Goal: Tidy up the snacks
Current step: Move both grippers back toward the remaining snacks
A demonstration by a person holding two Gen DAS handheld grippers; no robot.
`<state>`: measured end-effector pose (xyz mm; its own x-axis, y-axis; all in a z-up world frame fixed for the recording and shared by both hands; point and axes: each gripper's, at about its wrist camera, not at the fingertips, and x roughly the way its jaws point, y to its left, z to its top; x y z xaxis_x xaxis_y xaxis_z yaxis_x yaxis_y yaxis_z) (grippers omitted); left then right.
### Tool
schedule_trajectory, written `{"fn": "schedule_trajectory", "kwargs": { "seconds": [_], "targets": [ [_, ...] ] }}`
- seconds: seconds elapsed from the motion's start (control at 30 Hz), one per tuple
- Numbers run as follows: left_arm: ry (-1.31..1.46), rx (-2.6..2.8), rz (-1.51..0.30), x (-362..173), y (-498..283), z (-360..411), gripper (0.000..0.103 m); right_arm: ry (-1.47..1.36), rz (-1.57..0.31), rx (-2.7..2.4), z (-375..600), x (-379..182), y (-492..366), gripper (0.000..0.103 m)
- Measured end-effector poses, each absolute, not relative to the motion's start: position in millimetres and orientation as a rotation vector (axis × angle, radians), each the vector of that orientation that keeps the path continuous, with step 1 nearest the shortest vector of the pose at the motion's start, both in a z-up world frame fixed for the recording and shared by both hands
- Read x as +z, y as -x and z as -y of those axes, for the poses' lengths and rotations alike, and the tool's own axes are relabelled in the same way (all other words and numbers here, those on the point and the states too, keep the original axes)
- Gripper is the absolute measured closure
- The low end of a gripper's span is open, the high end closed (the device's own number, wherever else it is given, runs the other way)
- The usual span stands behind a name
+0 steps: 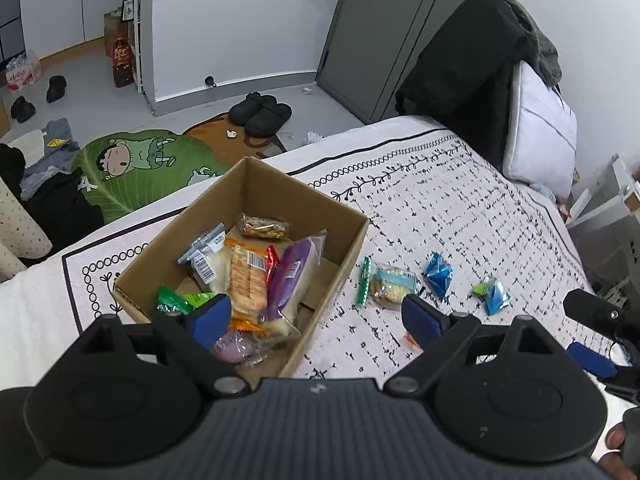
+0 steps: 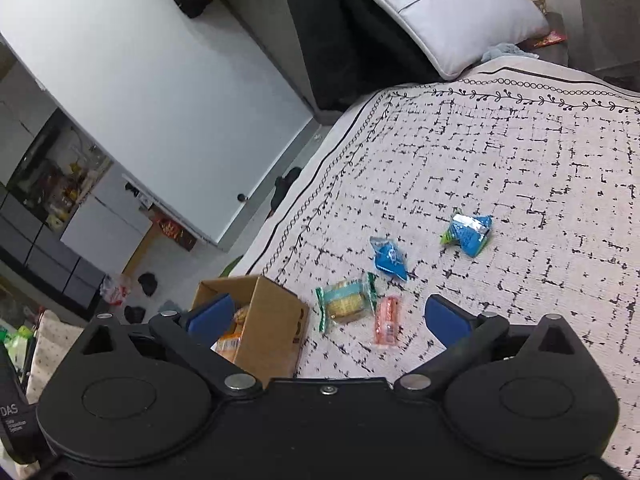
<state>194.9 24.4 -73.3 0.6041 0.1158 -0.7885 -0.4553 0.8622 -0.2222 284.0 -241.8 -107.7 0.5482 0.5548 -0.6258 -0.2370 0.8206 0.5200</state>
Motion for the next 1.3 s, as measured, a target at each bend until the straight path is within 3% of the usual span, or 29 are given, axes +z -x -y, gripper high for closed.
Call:
{"fn": "schedule_trajectory", "kwargs": {
  "seconds": [0.7,1.3],
  "targets": [
    [0.412,0.317,-0.86,-71,-202,20,0.011,-0.465,-0.853,0.503,306,-105,-294,0.0],
    [0.495,0.25,-0.847,-118,-235,51,0.016,-0.556,-0.941,0.393,325,-157,-327,0.001]
  ]
}}
